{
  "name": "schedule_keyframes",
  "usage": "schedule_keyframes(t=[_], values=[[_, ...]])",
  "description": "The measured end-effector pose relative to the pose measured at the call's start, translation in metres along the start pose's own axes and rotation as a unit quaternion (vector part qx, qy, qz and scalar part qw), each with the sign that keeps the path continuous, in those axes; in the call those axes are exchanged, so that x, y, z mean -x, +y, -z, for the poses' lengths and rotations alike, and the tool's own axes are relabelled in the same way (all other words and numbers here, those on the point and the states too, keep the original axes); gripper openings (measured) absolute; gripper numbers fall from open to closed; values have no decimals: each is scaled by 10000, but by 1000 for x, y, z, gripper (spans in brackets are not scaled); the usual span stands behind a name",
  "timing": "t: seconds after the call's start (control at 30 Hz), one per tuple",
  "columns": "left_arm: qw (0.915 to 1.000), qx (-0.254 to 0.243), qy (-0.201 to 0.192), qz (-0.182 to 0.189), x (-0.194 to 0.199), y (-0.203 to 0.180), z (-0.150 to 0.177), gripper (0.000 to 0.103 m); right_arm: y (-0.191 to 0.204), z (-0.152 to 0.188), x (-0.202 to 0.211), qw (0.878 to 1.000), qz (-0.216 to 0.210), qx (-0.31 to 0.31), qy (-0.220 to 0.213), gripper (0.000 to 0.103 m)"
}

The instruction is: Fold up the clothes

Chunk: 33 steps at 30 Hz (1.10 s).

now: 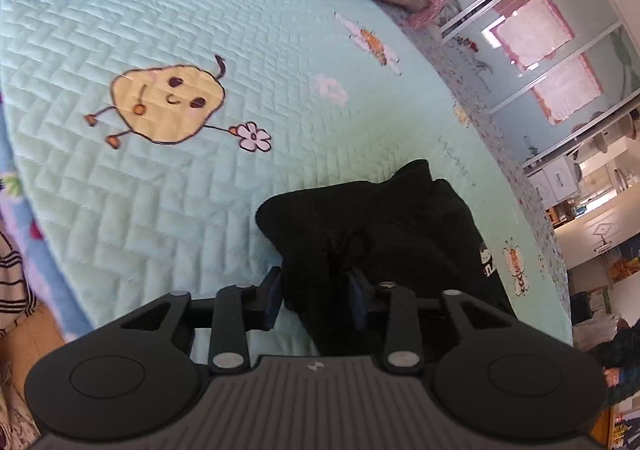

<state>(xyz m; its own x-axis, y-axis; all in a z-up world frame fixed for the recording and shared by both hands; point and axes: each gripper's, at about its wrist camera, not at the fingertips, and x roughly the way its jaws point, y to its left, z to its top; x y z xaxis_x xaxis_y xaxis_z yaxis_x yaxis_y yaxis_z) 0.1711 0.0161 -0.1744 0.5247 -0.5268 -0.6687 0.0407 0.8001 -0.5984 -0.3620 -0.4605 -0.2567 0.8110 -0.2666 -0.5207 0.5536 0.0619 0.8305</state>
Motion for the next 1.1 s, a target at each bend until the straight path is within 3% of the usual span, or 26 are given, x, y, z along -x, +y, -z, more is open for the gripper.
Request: schedule_keyframes(t=[0.13, 0.23, 0.4, 0.5, 0.53, 0.57, 0.6, 0.63, 0.73, 0.9, 0.97, 1.1], values=[[9999, 13, -106, 68, 18, 1, 4, 40, -18, -25, 33, 9953, 332, -86, -905, 43], [9995, -131, -247, 112, 28, -12, 3, 40, -29, -46, 43, 9896, 571, -98, -1318, 54], [9980, -370, -482, 185, 45, -32, 3, 45, -51, -67, 35, 9850, 787, -334, -1498, 57], [9970, -538, -499, 238, 48, -45, 7, 50, -36, -71, 13, 9838, 650, -345, -1635, 59], [9968, -602, -463, 259, 46, -49, 10, 50, -32, -73, 10, 9839, 605, -314, -1651, 57], [9965, -666, -428, 280, 45, -54, 14, 50, -27, -76, 5, 9843, 585, -269, -1644, 43], [9961, -730, -393, 302, 43, -58, 17, 50, -23, -79, 0, 9851, 616, -225, -1592, 17], [9957, -793, -358, 323, 42, -62, 20, 50, -19, -83, -4, 9859, 652, -223, -1523, 11], [9941, -984, -252, 386, 38, -75, 29, 50, -8, -88, 7, 9845, 511, -112, -1676, 8], [9904, -1261, -42, 570, 25, -94, 46, 50, 8, -80, 68, 9767, 67, 778, -2001, 5], [9884, -1365, 48, 657, 19, -100, 53, 50, -4, -72, 76, 9798, 252, 800, -1816, 5], [9829, -1589, 354, 855, 7, -120, 72, 50, -43, -63, 66, 9873, 803, 271, -1346, 6]])
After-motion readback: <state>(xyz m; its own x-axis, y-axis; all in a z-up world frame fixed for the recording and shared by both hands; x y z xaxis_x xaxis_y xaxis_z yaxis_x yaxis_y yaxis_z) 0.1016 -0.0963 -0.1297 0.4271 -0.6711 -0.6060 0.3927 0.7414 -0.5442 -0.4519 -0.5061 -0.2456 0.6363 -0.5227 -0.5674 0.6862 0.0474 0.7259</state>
